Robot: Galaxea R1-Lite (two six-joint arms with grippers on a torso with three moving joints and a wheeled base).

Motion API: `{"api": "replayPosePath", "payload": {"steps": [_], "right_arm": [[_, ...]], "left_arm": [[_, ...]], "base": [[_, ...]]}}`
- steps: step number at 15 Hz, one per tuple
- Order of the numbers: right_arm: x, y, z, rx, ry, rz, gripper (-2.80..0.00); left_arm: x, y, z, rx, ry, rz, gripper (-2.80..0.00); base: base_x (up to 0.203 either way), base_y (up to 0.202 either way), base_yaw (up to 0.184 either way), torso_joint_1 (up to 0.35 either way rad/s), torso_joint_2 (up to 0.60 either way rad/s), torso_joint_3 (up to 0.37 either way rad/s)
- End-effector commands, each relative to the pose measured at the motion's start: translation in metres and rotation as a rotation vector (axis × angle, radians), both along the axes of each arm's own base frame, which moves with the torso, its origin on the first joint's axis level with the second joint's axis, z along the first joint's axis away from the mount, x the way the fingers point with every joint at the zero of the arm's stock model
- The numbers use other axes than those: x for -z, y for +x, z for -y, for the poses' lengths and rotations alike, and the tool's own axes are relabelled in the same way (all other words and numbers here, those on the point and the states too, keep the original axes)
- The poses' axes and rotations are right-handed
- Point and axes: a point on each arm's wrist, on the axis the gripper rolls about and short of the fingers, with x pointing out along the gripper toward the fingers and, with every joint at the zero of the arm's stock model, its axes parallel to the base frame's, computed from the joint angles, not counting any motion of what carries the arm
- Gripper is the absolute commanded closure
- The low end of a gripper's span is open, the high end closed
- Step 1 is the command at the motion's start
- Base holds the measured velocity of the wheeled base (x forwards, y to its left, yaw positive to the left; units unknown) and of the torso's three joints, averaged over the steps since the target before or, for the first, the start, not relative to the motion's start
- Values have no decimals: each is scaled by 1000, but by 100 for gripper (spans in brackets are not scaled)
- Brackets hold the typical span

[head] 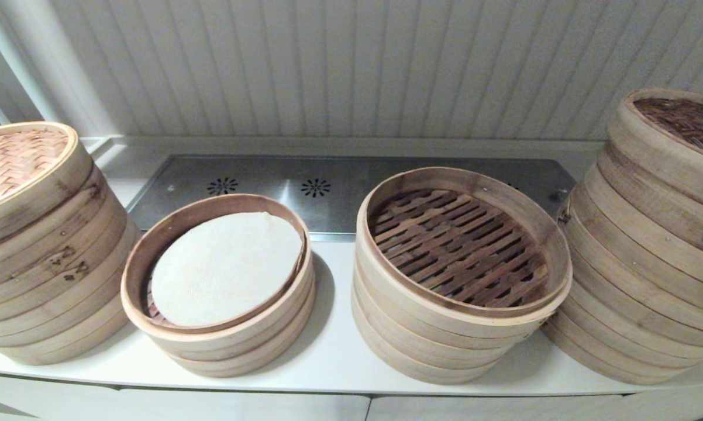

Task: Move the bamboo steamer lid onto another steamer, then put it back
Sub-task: Pick up the steamer, then put the steamer

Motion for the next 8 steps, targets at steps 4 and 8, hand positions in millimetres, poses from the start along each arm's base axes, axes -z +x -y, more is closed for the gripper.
{"api": "replayPosePath", "payload": {"steps": [4,8], "right_arm": [[-18,-7,-1,1,-19,43,0],[-23,-9,-4,-12,-21,54,0]], "left_arm": [[0,0,0,0,0,-2,0],[0,0,0,0,1,-3,0]], "base": [[0,0,0,0,0,0],[0,0,0,0,0,0]]}}
